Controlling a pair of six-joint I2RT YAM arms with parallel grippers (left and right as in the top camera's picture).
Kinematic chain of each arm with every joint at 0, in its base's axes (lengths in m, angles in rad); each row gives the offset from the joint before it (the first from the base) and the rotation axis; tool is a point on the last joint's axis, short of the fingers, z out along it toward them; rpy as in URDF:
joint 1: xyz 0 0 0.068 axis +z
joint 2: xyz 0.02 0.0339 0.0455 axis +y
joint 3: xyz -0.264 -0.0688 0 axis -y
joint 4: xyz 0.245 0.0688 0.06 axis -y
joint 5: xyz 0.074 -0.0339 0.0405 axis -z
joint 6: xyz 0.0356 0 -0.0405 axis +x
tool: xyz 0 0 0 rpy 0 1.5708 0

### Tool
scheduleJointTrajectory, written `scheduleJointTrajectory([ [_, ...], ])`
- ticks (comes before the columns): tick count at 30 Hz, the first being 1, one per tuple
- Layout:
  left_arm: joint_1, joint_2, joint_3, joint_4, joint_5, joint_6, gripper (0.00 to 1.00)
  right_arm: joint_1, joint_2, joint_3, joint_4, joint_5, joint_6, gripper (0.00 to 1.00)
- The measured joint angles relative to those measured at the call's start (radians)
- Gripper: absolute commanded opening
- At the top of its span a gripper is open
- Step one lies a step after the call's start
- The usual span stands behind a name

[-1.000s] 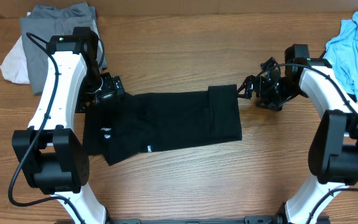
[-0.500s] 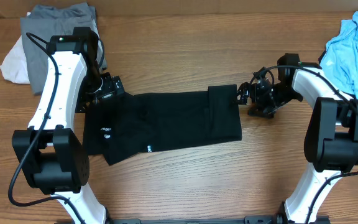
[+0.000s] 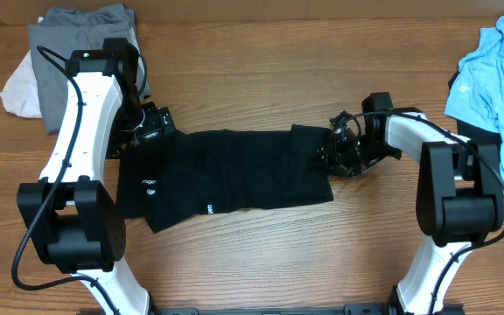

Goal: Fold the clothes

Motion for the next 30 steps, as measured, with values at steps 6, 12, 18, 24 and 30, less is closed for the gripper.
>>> scheduleJointTrajectory([
  [6, 0.000, 0.000, 0.000, 0.000, 0.000, 0.000, 1.00, -0.015, 0.002, -0.001, -0.018, 0.042, 0.034, 0.04],
  [12, 0.000, 0.000, 0.000, 0.000, 0.000, 0.000, 1.00, -0.101, 0.002, 0.048, -0.153, 0.128, 0.047, 0.04],
  [18, 0.000, 0.000, 0.000, 0.000, 0.000, 0.000, 1.00, -0.159, -0.001, 0.114, -0.233, 0.275, 0.066, 0.04],
  [24, 0.000, 0.000, 0.000, 0.000, 0.000, 0.000, 1.00, -0.148, -0.072, 0.132, -0.280, 0.507, 0.145, 0.04],
  [30, 0.000, 0.000, 0.000, 0.000, 0.000, 0.000, 1.00, -0.120, -0.203, 0.135, -0.303, 0.664, 0.198, 0.04],
])
